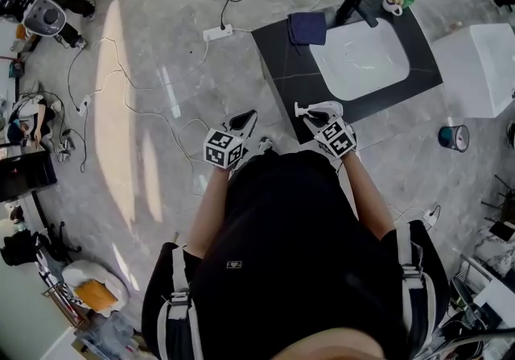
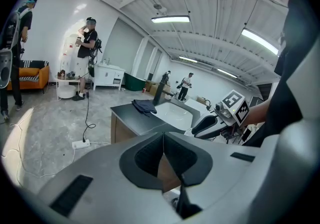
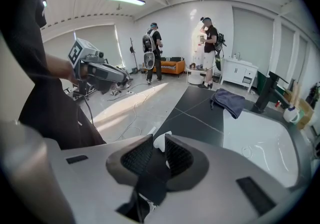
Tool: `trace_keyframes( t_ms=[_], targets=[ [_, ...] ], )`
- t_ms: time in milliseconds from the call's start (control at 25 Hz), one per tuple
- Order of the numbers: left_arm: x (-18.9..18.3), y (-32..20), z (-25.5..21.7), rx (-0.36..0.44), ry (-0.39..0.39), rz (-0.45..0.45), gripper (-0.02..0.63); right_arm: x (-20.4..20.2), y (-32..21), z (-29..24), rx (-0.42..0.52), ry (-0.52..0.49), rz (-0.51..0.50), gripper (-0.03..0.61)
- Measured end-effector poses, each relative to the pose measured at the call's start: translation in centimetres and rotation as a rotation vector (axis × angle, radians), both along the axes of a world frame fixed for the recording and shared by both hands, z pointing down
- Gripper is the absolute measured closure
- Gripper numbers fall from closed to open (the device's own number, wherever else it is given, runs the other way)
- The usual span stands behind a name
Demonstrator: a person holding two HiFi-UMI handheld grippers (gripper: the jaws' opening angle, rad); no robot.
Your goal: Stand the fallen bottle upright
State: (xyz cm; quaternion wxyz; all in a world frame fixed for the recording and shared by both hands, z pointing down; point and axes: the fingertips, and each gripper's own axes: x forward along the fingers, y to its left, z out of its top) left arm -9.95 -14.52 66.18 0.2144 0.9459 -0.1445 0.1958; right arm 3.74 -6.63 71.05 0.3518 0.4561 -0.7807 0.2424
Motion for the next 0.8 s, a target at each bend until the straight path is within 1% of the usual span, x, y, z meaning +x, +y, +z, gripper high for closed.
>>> trace_keyframes(
  t_ms=[240, 400, 600, 800],
  targets=[
    [0.0, -0.1, 0.1, -0.004, 0.005, 0.001, 0.597, 0.2, 0.1, 0.9, -0.021, 0.033, -0.03, 0.423],
    [0.0, -0.4, 0.0, -0.006, 0.023, -0.006, 0.597, 0.8, -0.1, 1.7, -0.043, 0.082, -0.068, 0.41],
    [-0.3, -1.0, 0.3, 0.002, 0.014, 0.009, 0.597, 1.9, -0.4, 2.6, -0.069, 0.155, -0.129, 0.397],
    [-0.8, -1.5, 0.1, -0.011, 0.01, -0.037, 0.597, 1.9, 0.4, 3.8, -0.114, 0.209, -0.237, 0.351]
  ],
)
